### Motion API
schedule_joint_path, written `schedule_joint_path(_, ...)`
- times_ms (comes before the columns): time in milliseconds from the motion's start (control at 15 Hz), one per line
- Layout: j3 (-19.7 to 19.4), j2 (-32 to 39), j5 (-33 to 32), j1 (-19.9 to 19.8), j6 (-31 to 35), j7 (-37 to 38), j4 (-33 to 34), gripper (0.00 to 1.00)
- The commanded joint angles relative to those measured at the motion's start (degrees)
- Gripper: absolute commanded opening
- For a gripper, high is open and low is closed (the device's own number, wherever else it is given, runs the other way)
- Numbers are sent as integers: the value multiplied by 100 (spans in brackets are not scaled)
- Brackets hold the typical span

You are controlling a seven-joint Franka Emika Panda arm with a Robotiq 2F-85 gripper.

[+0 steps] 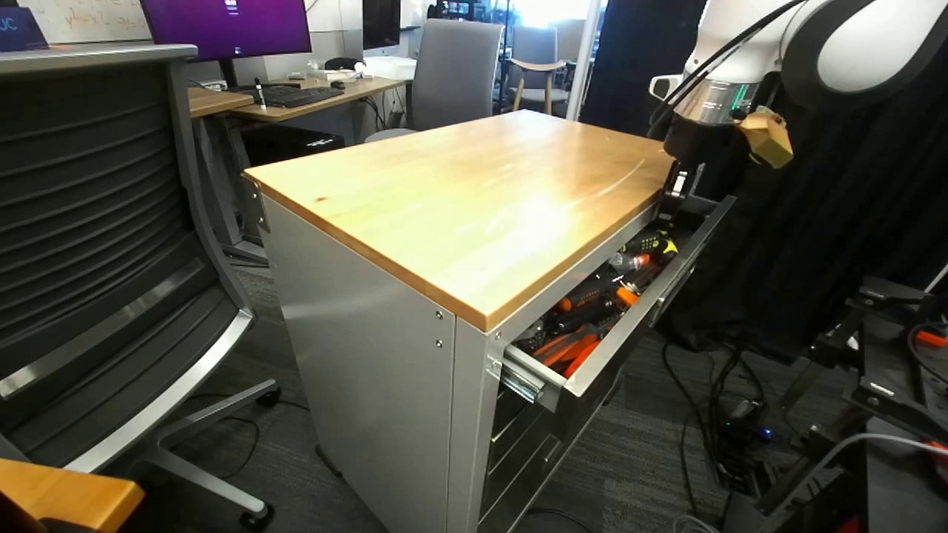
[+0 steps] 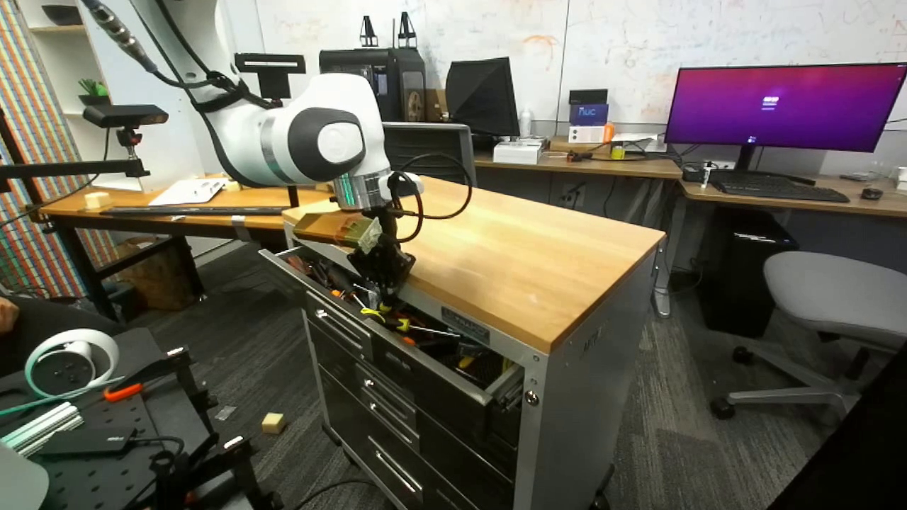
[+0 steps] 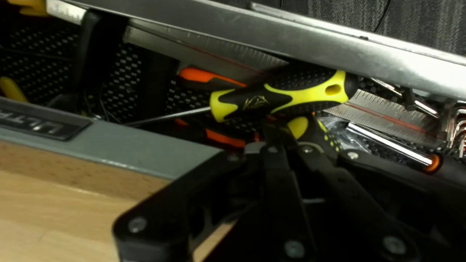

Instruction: Put the black screwdriver inside the open drawer then close the drawer

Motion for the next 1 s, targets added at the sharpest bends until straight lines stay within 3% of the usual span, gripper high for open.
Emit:
schedule_joint_path(0,-587,-540,-987,490,-326,834,-157,5)
schedule_joint_path(200,-553,-889,-1366,447,-1077,1065,-165,5)
schedule_joint_path(600,1,-636,97,143,-3029,-581,371,6)
schedule_joint_path(733,69,-348,376,98,-3313,-871,623,6)
schedule_joint_path(933,93,38,325,101,-3233,-628,887,6)
